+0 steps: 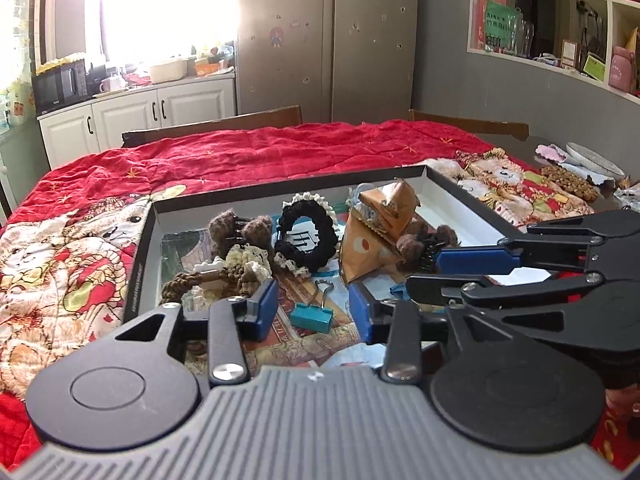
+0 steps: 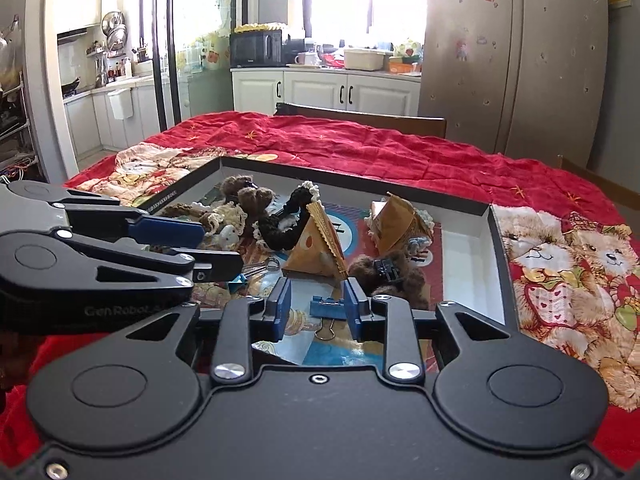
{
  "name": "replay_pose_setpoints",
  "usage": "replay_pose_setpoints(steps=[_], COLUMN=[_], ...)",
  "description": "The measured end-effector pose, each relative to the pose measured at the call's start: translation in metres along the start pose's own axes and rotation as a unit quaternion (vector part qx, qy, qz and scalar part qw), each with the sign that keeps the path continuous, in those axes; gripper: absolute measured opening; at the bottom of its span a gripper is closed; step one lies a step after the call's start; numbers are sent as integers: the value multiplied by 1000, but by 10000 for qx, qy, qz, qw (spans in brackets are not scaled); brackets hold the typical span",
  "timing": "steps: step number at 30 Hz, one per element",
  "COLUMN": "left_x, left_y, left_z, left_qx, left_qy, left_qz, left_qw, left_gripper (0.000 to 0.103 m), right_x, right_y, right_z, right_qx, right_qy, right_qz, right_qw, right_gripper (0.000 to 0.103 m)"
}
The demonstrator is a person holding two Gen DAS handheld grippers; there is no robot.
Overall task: Organize objects
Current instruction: 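Carry both binder clips over the box and lower them inside with both tools, then open both tools to drop the binder clips into the box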
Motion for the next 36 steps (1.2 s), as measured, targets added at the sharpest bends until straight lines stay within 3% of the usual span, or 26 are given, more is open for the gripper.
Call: replay_pose_setpoints(steps=[27, 36], left_x=[10, 14], left_y=[80, 105], left_z=[-6, -7], left_qx=[28, -28], left_qy=[121, 74], left_qz=[-311, -419], left_qw=[9994, 9991], left_gripper=[75, 82], right_x=[3, 10], right_y=[92, 116], right_z=[2, 4], right_qx=[32, 113], right_qy=[-446, -407], right_qz=[-481, -446], right_qw=[9978, 9981], right_gripper=[37, 39])
Point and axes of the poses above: each gripper's, at about its wrist camera, not at the fingertips, and y roughly against the way its jaws point, z to its left, x to its underside, the point moved 9 cm from there along -y, roughly the way its jaws point, and after that the axes turned 1 degree about z, right-handed, at the moved point
